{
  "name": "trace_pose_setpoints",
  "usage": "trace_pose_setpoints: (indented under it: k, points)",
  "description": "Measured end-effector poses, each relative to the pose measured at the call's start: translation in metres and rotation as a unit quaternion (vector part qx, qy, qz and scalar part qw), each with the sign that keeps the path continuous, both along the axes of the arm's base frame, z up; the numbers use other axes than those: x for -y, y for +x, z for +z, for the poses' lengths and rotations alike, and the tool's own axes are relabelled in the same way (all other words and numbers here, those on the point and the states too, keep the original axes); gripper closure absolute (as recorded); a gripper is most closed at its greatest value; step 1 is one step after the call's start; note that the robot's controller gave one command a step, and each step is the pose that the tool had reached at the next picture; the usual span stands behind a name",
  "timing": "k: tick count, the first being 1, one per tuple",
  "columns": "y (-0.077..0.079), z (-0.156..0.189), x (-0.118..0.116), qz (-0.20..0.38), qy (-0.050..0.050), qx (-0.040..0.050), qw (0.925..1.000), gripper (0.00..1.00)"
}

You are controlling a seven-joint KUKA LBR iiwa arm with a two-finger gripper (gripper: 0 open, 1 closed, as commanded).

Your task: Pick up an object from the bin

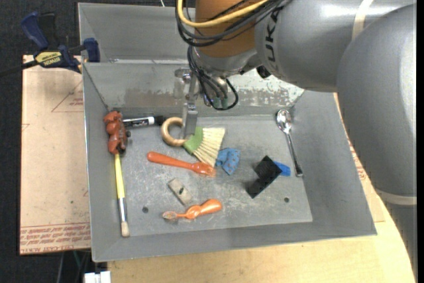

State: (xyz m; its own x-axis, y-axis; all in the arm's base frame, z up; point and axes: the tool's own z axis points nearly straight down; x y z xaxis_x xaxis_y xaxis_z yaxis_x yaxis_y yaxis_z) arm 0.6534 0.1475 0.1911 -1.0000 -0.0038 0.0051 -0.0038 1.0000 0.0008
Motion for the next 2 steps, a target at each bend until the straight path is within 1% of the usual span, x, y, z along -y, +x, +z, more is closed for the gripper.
trace_pose_setpoints:
  k: [1,2]
  points:
    - [0.001,0.006,0.001,-0.001,0.001,0.0036,1.0,0.0]
    - [-0.001,-0.089,0.022,-0.063,0.001,0.0037,0.998,0.0]
